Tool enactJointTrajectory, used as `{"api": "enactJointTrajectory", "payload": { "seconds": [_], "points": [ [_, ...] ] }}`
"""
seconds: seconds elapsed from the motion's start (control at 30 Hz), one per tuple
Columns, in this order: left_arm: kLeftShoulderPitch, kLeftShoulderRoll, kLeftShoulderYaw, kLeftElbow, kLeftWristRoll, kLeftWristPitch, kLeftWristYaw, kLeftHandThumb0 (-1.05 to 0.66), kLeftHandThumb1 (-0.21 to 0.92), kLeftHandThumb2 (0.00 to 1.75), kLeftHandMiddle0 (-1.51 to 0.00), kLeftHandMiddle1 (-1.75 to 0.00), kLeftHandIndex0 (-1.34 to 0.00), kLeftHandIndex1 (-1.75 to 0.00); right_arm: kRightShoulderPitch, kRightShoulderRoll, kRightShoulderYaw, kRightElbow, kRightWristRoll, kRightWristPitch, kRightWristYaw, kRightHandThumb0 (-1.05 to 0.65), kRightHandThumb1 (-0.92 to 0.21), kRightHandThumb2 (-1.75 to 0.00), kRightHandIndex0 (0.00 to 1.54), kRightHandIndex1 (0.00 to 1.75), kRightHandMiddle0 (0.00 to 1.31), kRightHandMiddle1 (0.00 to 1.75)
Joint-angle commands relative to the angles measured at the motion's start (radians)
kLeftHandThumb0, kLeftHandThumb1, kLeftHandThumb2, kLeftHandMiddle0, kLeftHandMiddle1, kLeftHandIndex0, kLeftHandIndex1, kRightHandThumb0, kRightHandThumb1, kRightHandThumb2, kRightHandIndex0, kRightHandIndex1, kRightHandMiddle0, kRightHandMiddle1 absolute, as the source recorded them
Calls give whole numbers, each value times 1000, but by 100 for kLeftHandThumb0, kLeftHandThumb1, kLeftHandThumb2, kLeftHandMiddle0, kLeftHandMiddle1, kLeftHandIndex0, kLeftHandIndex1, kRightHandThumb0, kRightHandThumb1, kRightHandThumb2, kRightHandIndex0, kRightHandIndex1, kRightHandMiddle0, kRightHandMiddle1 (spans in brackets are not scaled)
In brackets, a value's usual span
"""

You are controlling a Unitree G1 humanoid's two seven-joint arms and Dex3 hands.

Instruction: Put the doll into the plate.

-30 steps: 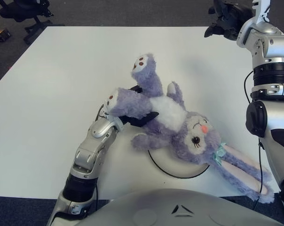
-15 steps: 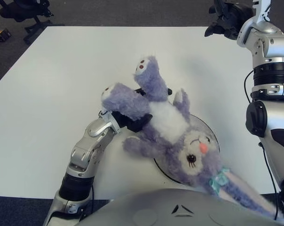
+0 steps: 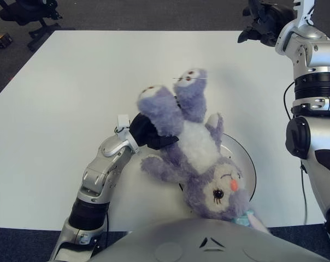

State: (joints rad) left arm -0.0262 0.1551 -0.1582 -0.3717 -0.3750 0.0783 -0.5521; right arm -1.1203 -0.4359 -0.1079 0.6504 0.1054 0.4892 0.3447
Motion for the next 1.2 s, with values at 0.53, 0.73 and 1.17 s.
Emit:
{"api": "enactJointTrajectory", "payload": {
  "seconds": [0.53, 0.73, 1.17],
  "points": [
    [8, -20, 15, 94, 89, -280, 0, -78, 92, 8, -48, 0, -23, 0, -14, -2, -3, 18, -7, 3, -18, -34, -92, -50, 75, 97, 22, 172],
    [14, -31, 6, 106, 131, -324, 32, -81, 92, 9, -47, 0, -24, -1, -15, 0, -2, 26, -8, -1, -21, -34, -92, -50, 75, 99, 21, 172],
    [7, -66, 20, 206, 315, -553, 157, -76, 92, 4, -48, 0, -28, -2, -11, 1, 2, 19, -10, 6, -27, -34, -92, -51, 76, 102, 21, 173]
  ]
}}
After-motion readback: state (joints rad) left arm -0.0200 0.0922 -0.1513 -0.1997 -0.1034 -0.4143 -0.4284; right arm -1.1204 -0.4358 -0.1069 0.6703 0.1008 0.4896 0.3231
